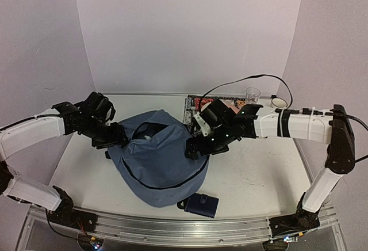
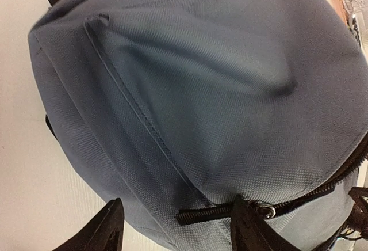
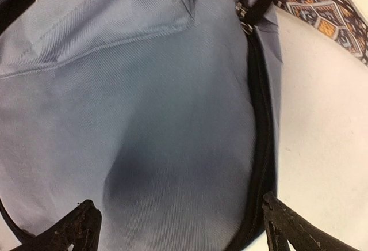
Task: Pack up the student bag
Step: Adjust the student bag at the center of the board.
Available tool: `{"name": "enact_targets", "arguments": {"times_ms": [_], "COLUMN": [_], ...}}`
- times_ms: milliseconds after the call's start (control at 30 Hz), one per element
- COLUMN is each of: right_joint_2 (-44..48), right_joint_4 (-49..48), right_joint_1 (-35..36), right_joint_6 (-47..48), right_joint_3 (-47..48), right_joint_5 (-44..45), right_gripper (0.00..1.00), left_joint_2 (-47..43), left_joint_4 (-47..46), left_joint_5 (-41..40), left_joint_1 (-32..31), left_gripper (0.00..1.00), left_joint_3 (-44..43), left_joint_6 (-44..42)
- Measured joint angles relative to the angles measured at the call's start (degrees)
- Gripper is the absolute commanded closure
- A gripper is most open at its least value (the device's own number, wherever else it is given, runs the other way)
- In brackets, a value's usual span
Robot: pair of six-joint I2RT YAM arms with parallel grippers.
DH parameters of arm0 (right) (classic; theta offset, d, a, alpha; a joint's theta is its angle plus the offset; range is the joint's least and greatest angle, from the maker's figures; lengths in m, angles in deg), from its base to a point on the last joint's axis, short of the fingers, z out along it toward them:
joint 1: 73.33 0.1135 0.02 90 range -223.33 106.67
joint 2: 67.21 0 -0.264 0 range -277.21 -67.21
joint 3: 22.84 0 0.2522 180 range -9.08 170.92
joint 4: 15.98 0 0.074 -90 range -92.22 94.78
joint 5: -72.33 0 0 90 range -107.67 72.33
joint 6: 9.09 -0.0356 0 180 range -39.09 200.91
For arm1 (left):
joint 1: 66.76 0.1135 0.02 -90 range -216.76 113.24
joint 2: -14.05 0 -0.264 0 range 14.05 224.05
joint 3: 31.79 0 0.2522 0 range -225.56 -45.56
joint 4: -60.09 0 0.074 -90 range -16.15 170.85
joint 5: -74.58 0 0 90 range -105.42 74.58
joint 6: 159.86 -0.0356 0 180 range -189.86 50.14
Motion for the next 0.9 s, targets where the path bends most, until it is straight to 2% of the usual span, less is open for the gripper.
{"name": "enact_targets", "arguments": {"times_ms": [67, 133, 267, 400, 533, 667, 733, 900], "right_joint_2": [1.29, 2.02, 1.99, 1.92, 1.96, 1.97, 2.05, 4.38], "right_joint_4": [1.30, 2.86, 4.71, 5.29, 5.29, 5.61, 6.27, 7.96], "right_joint_1": [0.00, -0.07, -1.22, -4.46, -10.04, -13.83, -14.38, -13.07], "right_joint_6": [-0.70, -1.11, -0.47, 2.35, 6.33, 10.78, 12.86, 16.08], "right_joint_3": [-0.75, -1.51, -3.50, -3.87, -3.82, -3.15, -2.38, -0.61], "right_joint_5": [0.89, 1.81, 2.21, 2.90, 3.88, 5.89, 6.37, 6.28], "right_gripper": [0.04, 0.13, 0.34, 0.60, 0.61, 0.57, 0.51, 0.31], "left_joint_2": [0.57, 1.13, 1.72, 1.68, 0.61, -1.73, -3.42, -8.85], "left_joint_4": [-0.80, -2.19, -7.56, -12.12, -16.09, -19.36, -20.27, -19.82], "left_joint_5": [2.06, 4.29, 10.26, 15.84, 20.20, 22.29, 22.50, 18.03], "left_joint_1": [0.01, 0.12, 0.39, -0.09, -2.75, -7.43, -9.28, -9.72], "left_gripper": [0.42, 0.49, 0.66, 0.76, 0.78, 0.75, 0.70, 0.65], "left_joint_3": [1.63, 3.43, 7.93, 11.41, 13.33, 14.08, 14.09, 13.41], "left_joint_6": [0.64, 1.23, 3.51, 5.62, 8.15, 10.96, 11.77, 11.07]}}
